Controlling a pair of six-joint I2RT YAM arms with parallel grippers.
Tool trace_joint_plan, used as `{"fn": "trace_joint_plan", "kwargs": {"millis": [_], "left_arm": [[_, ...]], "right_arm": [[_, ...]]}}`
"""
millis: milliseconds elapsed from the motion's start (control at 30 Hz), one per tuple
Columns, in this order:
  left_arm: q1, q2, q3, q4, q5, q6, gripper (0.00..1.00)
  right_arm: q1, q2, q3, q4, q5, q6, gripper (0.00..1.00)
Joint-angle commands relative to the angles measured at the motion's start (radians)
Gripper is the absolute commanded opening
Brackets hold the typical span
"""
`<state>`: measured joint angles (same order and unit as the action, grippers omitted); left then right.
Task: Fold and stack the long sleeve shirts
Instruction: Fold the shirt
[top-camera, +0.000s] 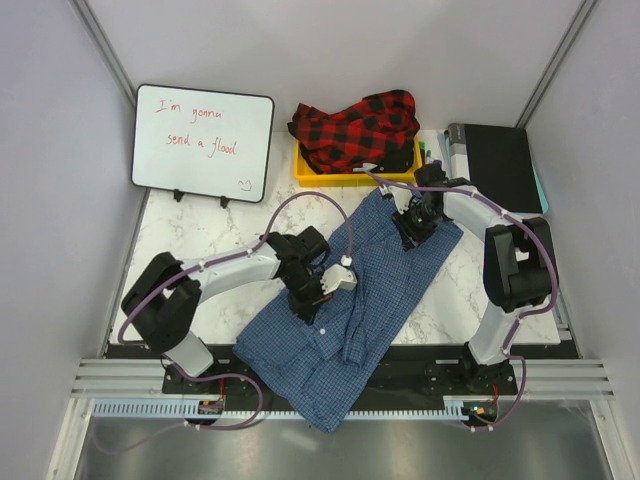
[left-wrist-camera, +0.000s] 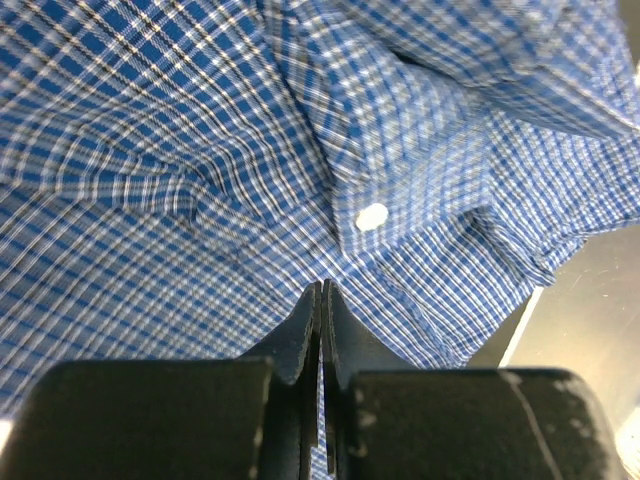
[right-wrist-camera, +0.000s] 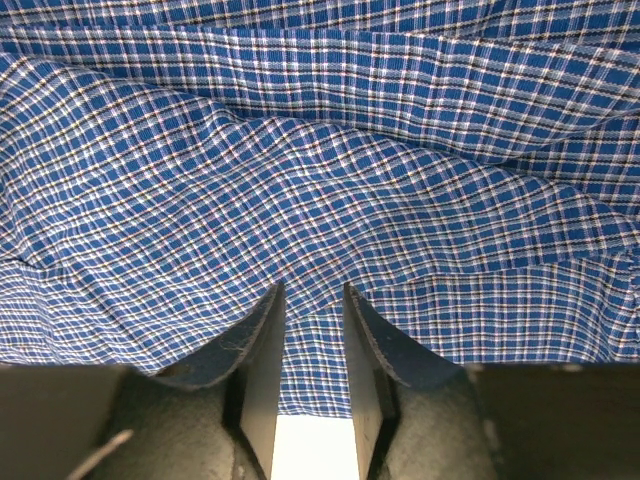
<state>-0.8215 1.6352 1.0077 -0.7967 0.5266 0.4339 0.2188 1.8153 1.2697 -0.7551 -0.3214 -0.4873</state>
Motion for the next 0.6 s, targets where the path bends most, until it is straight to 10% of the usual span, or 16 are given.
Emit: {"fn": "trace_joint_plan", "kwargs": {"millis": [0,133,200,567], "left_arm": [[-0.004,-0.106,-0.018,-0.041,-0.002,0.029,0.02],[-0.004,-0.124,-0.035,-0.042,-0.039,0.046,0.1],[-0.005,-0.103,-0.035,-0.02,-0.062,0.008,0.62],[-0.045,0.034,-0.024,0.102,-0.128,-0.104,0.63]], "right_arm": [[0.002,0.003,-0.007,0.019,0.004,-0.017,0.36],[0.002,-0.002,-0.015,0.02,-0.001,-0.02,0.36],[0.004,-0.001,-0.016,0.022,-0.004,-0.022,0.37],[0.004,-0.001,-0.012,0.02,-0.005,-0.019,0.38]]}}
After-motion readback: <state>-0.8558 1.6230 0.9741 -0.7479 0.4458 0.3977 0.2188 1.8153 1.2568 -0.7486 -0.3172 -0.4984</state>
